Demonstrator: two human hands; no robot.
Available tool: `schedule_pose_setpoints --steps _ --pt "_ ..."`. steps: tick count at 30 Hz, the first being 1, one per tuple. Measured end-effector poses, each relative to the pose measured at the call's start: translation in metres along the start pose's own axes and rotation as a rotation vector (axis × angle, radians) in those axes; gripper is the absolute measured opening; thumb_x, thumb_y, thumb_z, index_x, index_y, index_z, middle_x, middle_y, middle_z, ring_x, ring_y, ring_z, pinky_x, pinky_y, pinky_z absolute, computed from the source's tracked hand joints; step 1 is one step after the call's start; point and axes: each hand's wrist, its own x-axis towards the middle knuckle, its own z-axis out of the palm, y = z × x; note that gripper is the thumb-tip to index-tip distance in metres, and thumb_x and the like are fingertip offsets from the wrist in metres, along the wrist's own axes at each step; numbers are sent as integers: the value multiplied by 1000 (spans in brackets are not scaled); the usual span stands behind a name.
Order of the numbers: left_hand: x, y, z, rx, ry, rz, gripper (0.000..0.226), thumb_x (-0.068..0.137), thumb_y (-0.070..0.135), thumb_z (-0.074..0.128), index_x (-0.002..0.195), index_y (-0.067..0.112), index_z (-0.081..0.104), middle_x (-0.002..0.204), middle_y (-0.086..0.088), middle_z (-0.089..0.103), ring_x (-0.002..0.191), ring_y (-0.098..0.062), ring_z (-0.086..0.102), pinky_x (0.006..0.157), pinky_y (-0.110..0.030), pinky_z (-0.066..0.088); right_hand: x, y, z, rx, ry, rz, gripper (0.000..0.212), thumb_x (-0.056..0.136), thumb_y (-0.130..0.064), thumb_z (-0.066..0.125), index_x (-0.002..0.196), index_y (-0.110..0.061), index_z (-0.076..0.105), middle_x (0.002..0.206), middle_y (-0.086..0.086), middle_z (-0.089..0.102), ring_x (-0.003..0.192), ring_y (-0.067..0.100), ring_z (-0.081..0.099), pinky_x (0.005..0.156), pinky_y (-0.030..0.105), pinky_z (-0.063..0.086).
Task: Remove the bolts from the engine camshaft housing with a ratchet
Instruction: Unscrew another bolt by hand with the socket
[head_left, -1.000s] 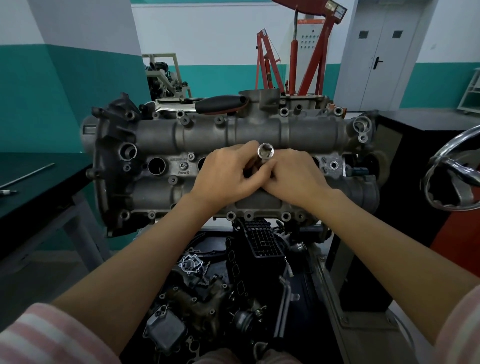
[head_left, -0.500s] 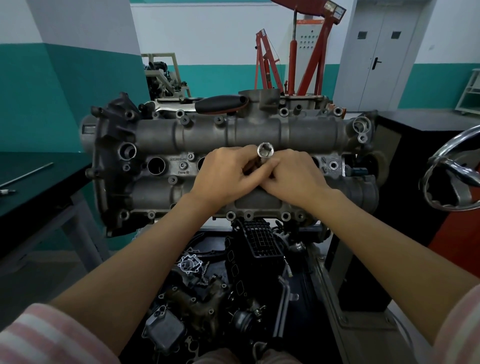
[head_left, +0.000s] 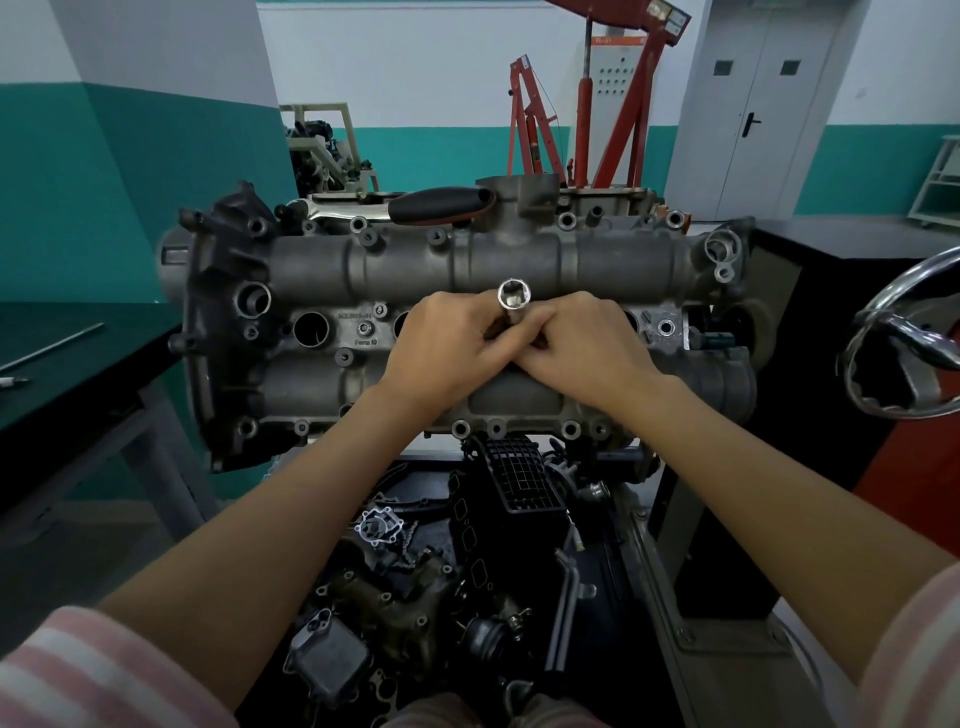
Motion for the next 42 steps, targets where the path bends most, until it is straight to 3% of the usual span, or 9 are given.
schedule_pose_setpoints --steps 4,8,14,19,22,25,30,35,42 --pt "-2 6 -2 65 29 79 36 84 36 43 74 6 61 57 -1 54 49 -22 51 49 -23 30 -1 0 0 -59 -6 6 29 88 -23 50 64 -21 35 59 -6 33 78 33 58 58 30 24" --pt "-1 7 -2 74 73 44 28 86 31 45 78 6 57 69 10 40 55 -11 40 52 -19 25 -1 1 2 -49 24 -37 27 89 -30 52 103 -6 52 69 -2 46 74 30 58 58 29 28" --pt "-2 5 -2 40 46 42 45 87 37 58 49 29 35 47 20 23 42 -10 33 47 -18 17 0 0 -1 -17 -15 -7 24 88 -36 56 90 -12 58 72 -1 55 80 27 59 61 29 31" --pt "-1 4 -1 -5 -15 13 49 86 47 42 68 2 53 56 -1 51 51 -20 49 48 -30 35 -2 0 0 -51 -26 7 32 88 -29 52 64 -24 32 57 -11 32 77 30 57 59 29 25" --pt "-2 6 -2 42 5 59 41 85 40 40 78 4 57 62 6 48 53 -19 51 48 -26 32 -2 2 2 -53 15 -14 16 88 -27 53 85 -11 51 59 -9 32 74 31 58 58 29 26" --pt "-3 6 -1 68 17 67 35 86 35 40 78 5 55 58 6 45 49 -24 52 50 -24 29 -1 1 3 -71 41 -23 29 87 -30 54 105 -7 53 67 -5 41 74 29 58 58 28 28" --pt "-2 1 0 83 32 34 37 89 44 45 60 21 39 45 -1 44 42 -20 44 52 -24 23 -1 2 2 -37 16 -18 28 87 -37 57 98 -12 60 75 0 58 79 26 59 61 28 31" --pt "-3 3 -1 27 26 42 39 86 44 44 60 14 46 51 12 36 45 -13 39 48 -23 23 -3 2 2 -53 -10 -20 18 90 -31 52 80 -16 46 62 -7 35 78 30 57 61 29 26" --pt "-3 7 -2 37 23 61 27 88 35 42 66 26 28 52 22 22 46 -12 34 44 -19 18 -3 0 1 -54 15 -10 30 89 -33 53 106 -9 52 64 -8 35 65 20 44 59 28 27"
